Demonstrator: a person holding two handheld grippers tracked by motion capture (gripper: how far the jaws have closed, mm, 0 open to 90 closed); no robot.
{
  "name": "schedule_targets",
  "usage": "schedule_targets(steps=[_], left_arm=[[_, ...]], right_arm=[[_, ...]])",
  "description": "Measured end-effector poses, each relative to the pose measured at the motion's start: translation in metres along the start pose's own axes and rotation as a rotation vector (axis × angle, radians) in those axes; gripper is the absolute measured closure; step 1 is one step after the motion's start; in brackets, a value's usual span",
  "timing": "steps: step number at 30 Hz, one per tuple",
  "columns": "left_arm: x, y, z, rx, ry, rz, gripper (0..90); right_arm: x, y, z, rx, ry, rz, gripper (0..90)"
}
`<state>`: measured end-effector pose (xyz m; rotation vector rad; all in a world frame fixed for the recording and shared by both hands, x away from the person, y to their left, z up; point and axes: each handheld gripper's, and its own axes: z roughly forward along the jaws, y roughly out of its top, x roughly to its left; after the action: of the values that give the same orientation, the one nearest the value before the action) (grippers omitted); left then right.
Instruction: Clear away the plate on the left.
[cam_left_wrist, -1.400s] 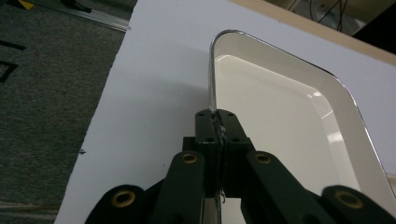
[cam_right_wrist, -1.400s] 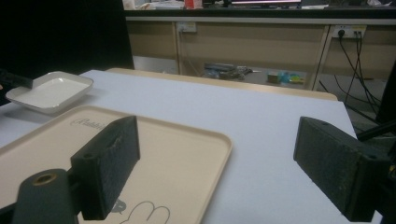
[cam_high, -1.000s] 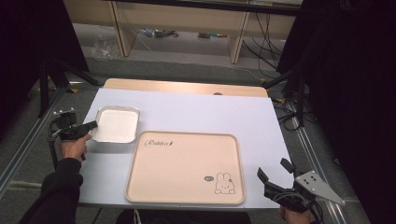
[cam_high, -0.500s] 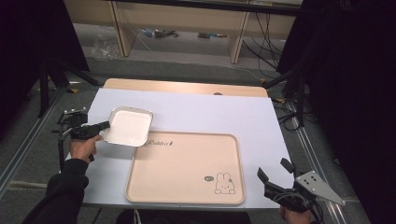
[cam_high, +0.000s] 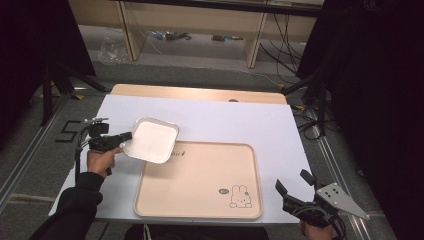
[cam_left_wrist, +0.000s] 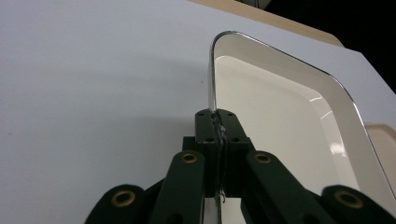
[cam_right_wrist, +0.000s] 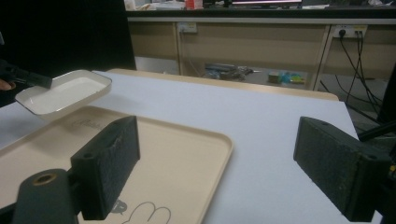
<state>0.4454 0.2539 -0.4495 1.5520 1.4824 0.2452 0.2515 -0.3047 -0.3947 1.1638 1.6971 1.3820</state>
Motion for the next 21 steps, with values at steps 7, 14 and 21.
schedule_targets(steps=[7, 14, 21], left_arm=[[-0.024, -0.009, 0.011, 0.049, -0.084, 0.034, 87.9], [-0.045, -0.018, 0.021, 0.095, -0.131, 0.074, 87.9], [-0.065, -0.031, 0.031, 0.159, -0.160, 0.137, 87.9]], right_arm=[[-0.001, 0.000, 0.000, -0.012, -0.004, -0.016, 15.1], [0.000, 0.000, 0.000, -0.002, 0.000, 0.002, 15.1], [0.000, 0.000, 0.000, 0.000, -0.001, 0.003, 15.1]])
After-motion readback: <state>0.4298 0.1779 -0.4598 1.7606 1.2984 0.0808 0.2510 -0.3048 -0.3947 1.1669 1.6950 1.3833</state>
